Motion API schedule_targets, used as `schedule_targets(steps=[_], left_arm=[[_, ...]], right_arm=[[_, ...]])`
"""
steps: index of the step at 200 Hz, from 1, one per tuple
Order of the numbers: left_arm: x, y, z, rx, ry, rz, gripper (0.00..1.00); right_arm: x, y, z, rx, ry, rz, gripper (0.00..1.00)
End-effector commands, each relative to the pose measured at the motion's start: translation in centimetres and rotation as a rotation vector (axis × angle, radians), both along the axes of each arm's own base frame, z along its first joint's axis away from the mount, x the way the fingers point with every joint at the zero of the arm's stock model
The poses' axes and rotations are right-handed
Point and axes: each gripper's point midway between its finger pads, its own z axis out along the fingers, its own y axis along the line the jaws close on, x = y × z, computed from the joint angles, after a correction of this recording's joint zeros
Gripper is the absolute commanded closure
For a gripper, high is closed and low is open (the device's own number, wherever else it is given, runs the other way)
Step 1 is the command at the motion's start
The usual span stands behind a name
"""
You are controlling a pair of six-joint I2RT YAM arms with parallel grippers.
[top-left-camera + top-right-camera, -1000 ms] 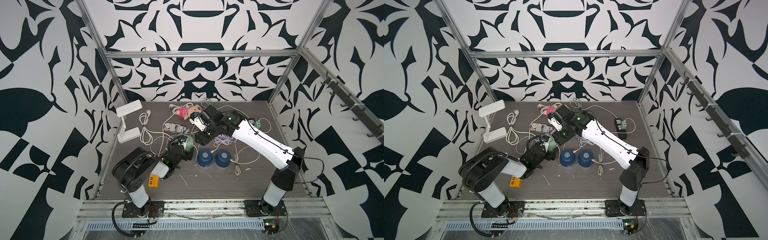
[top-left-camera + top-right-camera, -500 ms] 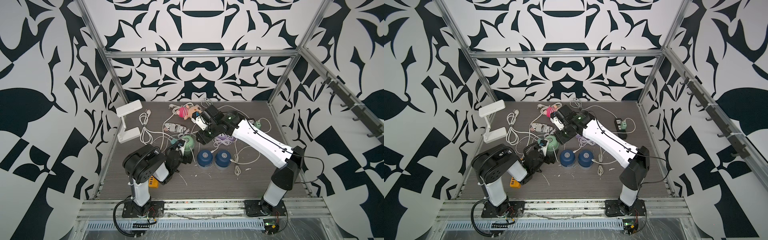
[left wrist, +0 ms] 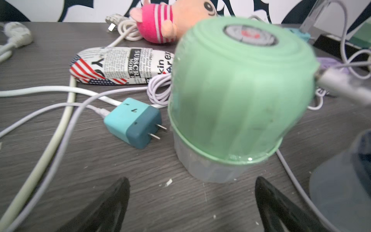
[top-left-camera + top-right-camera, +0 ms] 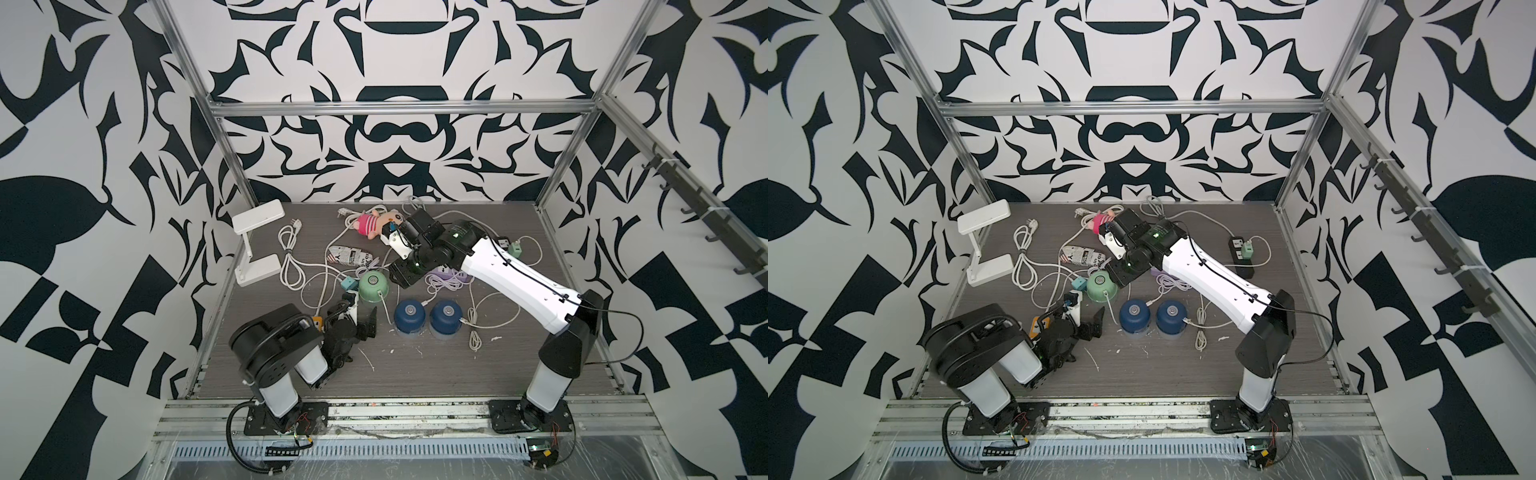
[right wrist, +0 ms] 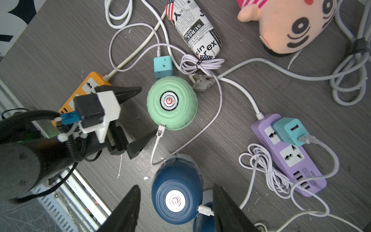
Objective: Charge the cordless meat grinders
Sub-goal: Place the cordless meat grinder at the center of the board, then pick up the plug from the center of the board.
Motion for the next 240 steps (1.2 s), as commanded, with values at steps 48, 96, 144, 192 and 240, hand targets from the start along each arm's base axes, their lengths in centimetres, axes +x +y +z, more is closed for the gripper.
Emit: schedule_targets(steps=[48, 96, 144, 192, 240], left_arm=[[-1.6, 6.4, 3.6, 0.046, 0.189, 0.456, 0.01], [-3.2, 8.4, 6.1, -0.057, 0.195, 0.489, 0.0], [-1.4, 8.9, 9.7, 0.022, 0.363, 0.437, 0.0], [2.5, 8.1, 10.1, -0.151, 0.652, 0.304, 0.09], [5.2, 5.0, 8.0, -0.134, 0.82, 0.232, 0.31]], right_arm=[[1.0, -0.7, 1.6, 0.036, -0.1, -0.033, 0.41], [1.1, -1.2, 2.0, 0.052, -0.126, -0.047, 0.41], [1.0, -1.3, 2.4, 0.077, -0.136, -0.063, 0.43], [1.3, -1.0, 2.4, 0.103, -0.131, -0.086, 0.49], [1.3, -0.6, 1.6, 0.103, -0.106, -0.089, 0.51]])
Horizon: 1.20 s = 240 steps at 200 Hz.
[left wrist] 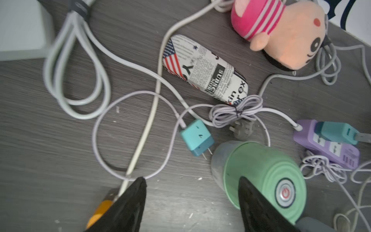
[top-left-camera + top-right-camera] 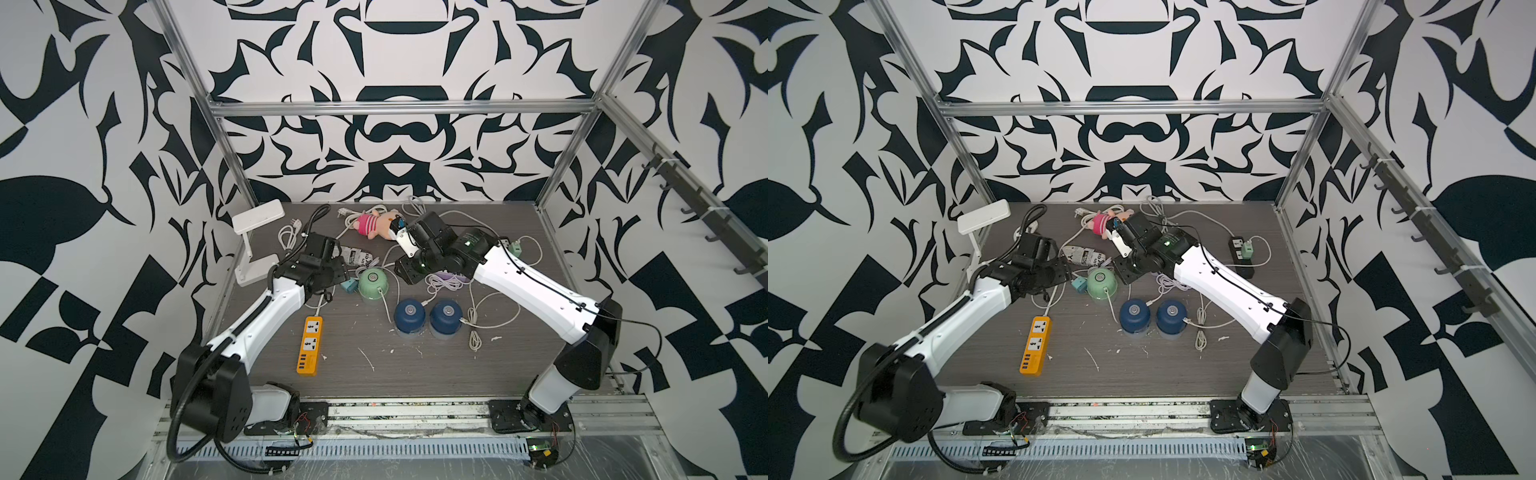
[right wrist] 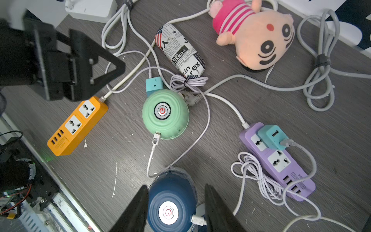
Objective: Charge the cordless meat grinders
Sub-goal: Pick up the plug from the center of the board.
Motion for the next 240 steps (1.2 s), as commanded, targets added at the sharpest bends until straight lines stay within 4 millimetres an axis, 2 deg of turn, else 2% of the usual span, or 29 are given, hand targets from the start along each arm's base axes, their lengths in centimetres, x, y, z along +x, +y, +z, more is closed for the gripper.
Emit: schedule_targets(steps=[1, 68, 115, 141, 174, 240], left_arm=[[-1.0, -1.9, -1.6, -0.063, 0.135, -0.077, 0.31], [0.7, -3.0, -6.0, -0.078, 0.279, -0.044, 0.36], [1.8, -1.8, -8.8, -0.02, 0.319, 0.001, 0.37], [3.0, -1.1, -9.1, -0.018, 0.303, 0.028, 0.37], [4.2, -1.4, -9.4, -0.013, 0.31, 0.028, 0.33], [4.4, -1.3, -11.5, 0.024, 0.37, 0.03, 0.32]], right_arm=[[0.4, 0.3, 0.4, 0.03, -0.011, -0.015, 0.51], [0.3, 0.4, -0.3, 0.03, -0.002, -0.011, 0.52], [0.3, 0.7, -0.9, 0.038, 0.011, -0.008, 0.52], [0.3, 1.0, -1.1, 0.044, 0.018, -0.005, 0.53], [0.4, 1.2, -1.2, 0.046, 0.02, -0.003, 0.53], [0.7, 1.2, -0.6, 0.05, -0.004, -0.004, 0.53]])
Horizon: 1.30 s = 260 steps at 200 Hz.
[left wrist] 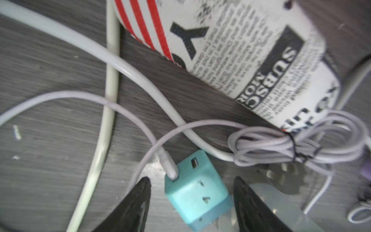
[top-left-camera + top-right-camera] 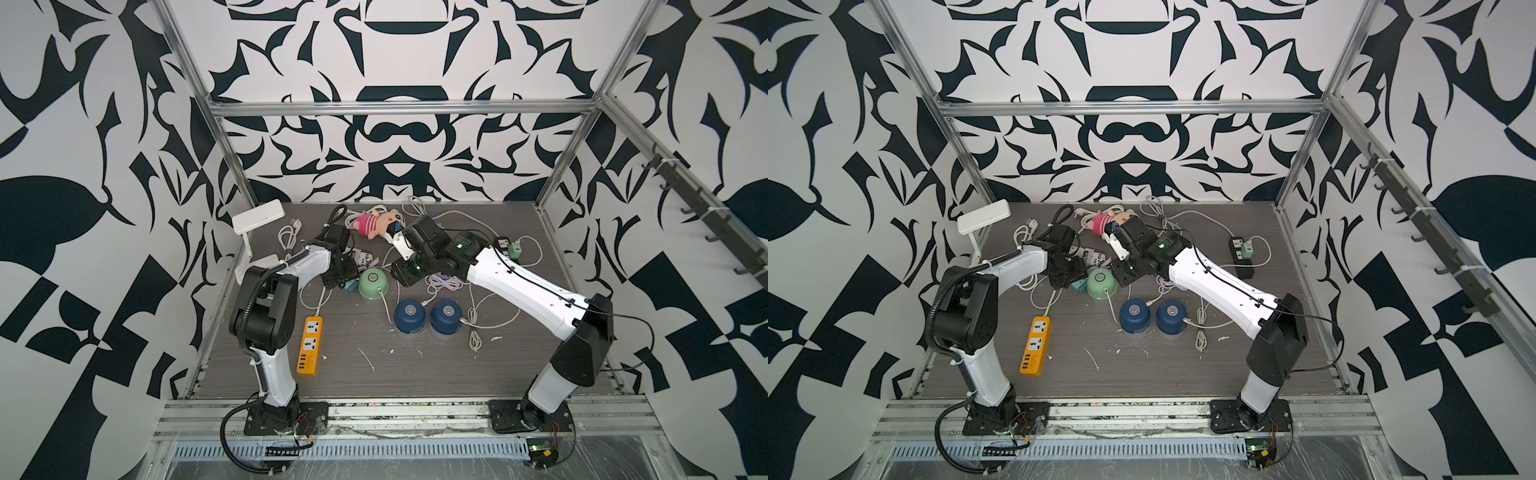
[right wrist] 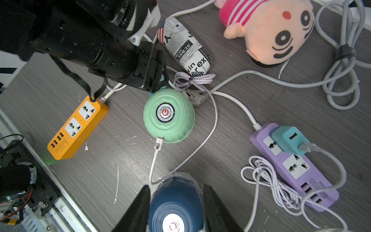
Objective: Charge the cordless meat grinders
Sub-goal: Pick up the plug from the center of the board.
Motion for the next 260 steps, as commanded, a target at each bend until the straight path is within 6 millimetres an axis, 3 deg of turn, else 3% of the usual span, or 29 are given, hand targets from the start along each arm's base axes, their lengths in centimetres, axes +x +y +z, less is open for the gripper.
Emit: schedule_targets(steps=[1, 38, 97, 166, 260], left_arm=[[-0.2, 0.6, -0.9, 0.039, 0.044, 0.006, 0.32], [-0.9, 1.2, -2.4, 0.084, 0.1, -0.016, 0.35], [-2.8, 1.3, -2.4, 0.088, 0.11, -0.04, 0.44], [-5.4, 1.7, -3.8, 0.105, 0.152, -0.056, 0.4], [-7.5, 0.4, -4.1, 0.115, 0.176, -0.103, 0.38]], right_arm=[[0.4, 0.2, 1.4, 0.033, -0.036, -0.004, 0.53], [0.5, 0.3, 1.4, 0.035, -0.041, -0.006, 0.53], [0.7, 0.6, 1.3, 0.039, -0.041, -0.005, 0.54], [0.9, 1.0, 1.8, 0.055, -0.038, -0.004, 0.54], [0.9, 1.0, 1.8, 0.06, -0.034, -0.012, 0.54]])
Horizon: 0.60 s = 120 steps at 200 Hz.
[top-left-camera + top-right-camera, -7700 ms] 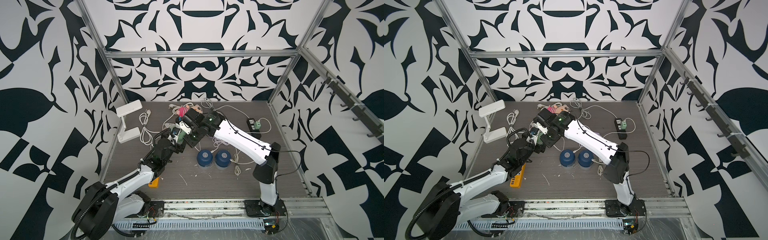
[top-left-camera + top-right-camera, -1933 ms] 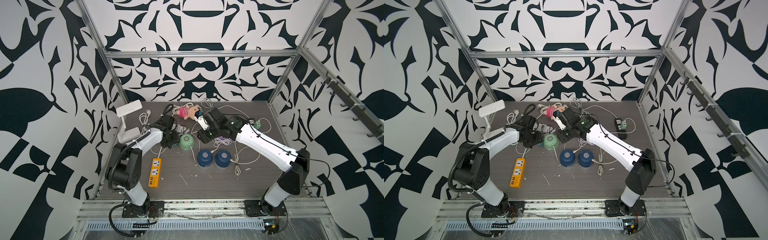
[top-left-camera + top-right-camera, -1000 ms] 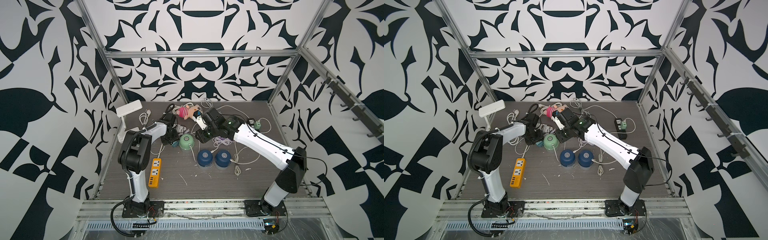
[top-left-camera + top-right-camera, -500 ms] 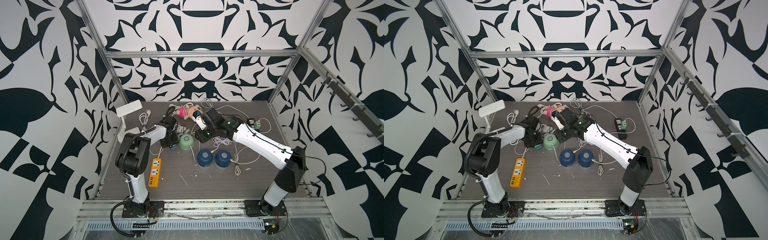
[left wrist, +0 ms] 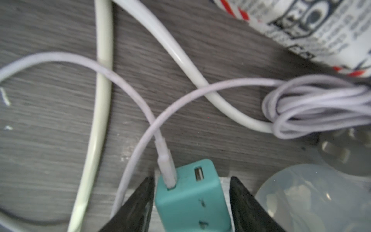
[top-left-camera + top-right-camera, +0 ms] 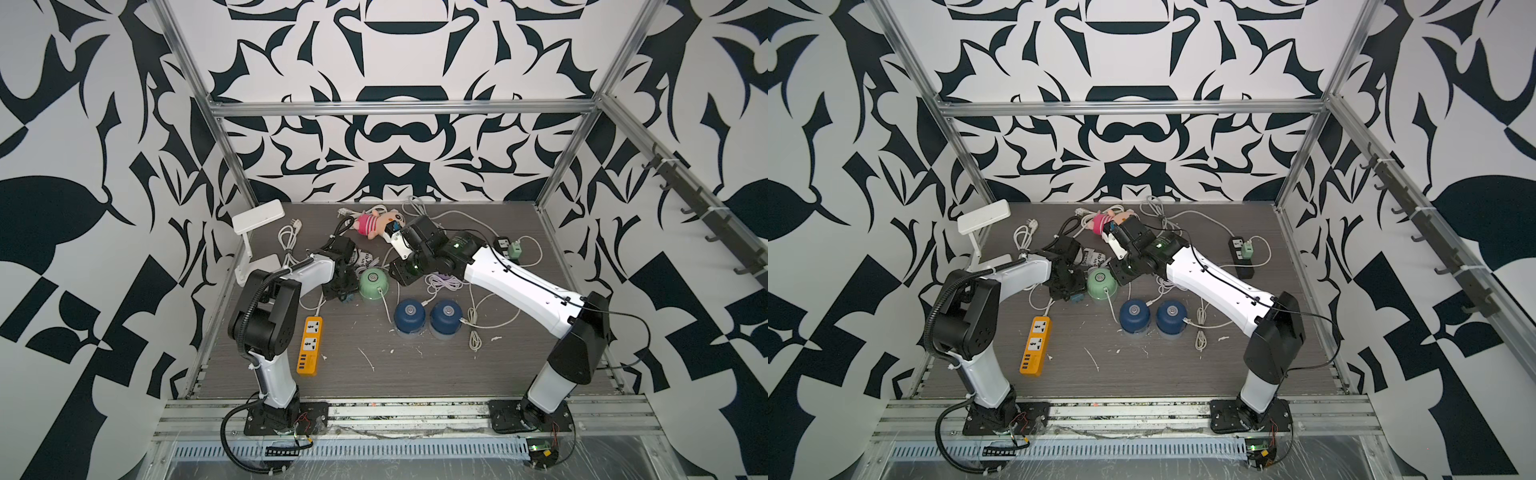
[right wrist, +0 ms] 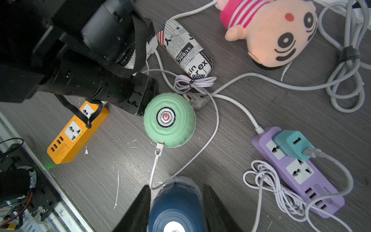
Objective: Charge the cordless meat grinders
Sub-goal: Pick up the plug from the center of the board.
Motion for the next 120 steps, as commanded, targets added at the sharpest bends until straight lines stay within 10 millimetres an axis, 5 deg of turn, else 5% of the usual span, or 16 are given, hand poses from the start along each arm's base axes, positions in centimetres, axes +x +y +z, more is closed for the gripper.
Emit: schedule_targets(steps=[1, 76, 120], left_arm=[[-3.8, 0.5, -2.1, 0.033, 0.132, -0.005, 0.38], [-4.7, 0.6, -2.1, 0.032, 0.127, -0.003, 0.45], [-4.5, 0.8, 0.4, 0.022, 0.048, -0.024, 0.61]], right_arm=[[0.5, 0.5, 2.1, 0.052, -0.035, -0.008, 0.54], [0.4, 0.4, 2.0, 0.053, -0.036, -0.011, 0.54], [0.3, 1.0, 3.2, 0.096, -0.04, 0.003, 0.54]])
